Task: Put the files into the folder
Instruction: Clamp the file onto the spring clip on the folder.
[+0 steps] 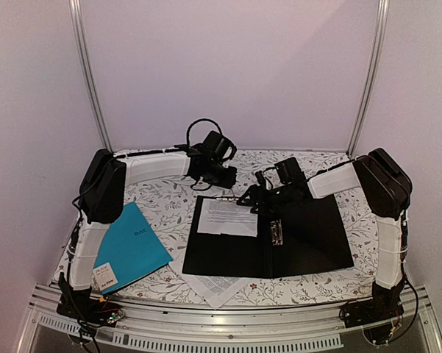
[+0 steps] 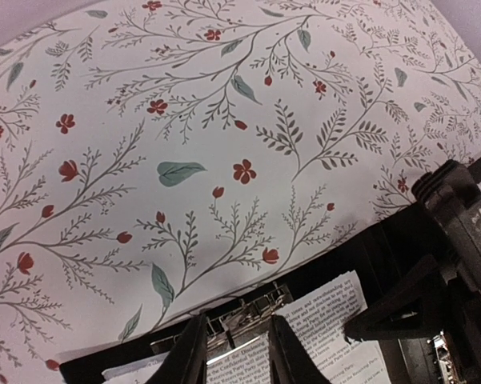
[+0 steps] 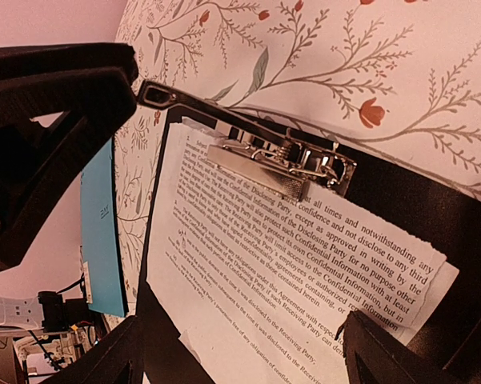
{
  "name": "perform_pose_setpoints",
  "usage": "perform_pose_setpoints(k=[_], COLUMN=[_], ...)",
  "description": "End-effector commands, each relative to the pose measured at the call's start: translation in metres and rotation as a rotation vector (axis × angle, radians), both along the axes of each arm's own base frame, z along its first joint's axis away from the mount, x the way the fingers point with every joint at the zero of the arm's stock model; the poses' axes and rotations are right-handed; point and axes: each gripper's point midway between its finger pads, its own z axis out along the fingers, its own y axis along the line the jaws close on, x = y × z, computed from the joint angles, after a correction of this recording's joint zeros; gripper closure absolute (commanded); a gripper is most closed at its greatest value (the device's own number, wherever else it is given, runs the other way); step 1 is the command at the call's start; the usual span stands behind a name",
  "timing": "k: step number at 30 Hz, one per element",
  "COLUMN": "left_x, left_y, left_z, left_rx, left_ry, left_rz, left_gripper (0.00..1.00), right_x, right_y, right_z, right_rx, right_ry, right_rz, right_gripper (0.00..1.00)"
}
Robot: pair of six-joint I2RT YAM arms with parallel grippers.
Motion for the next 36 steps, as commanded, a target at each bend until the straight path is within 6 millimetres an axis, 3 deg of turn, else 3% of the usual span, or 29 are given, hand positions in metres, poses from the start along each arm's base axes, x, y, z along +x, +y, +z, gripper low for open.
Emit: perform_pose_setpoints(k=[1, 13, 36], left_x=[0.002, 0.004, 0.008], left_y=[0.004, 0.005, 0.006], left_z=[-0.005, -0.018, -0.019], left_rx=[0.002, 0.005, -0.01], left_ry=[0.018, 0.04, 0.049], left_rz=[0.004, 0.006, 0.017], left_gripper=[0.73, 0.74, 0.79], right_x=[-0.024, -0.024, -0.027], right_y=[-0.024, -0.023, -0.024], right_z=[-0.064, -0.064, -0.067], right_rx=[-0.139, -0.135, -0.133], right_ry=[0.167, 0.169, 0.189], right_rz=[-0.035, -0.036, -0.036], right_gripper=[0.14, 0.15, 0.16])
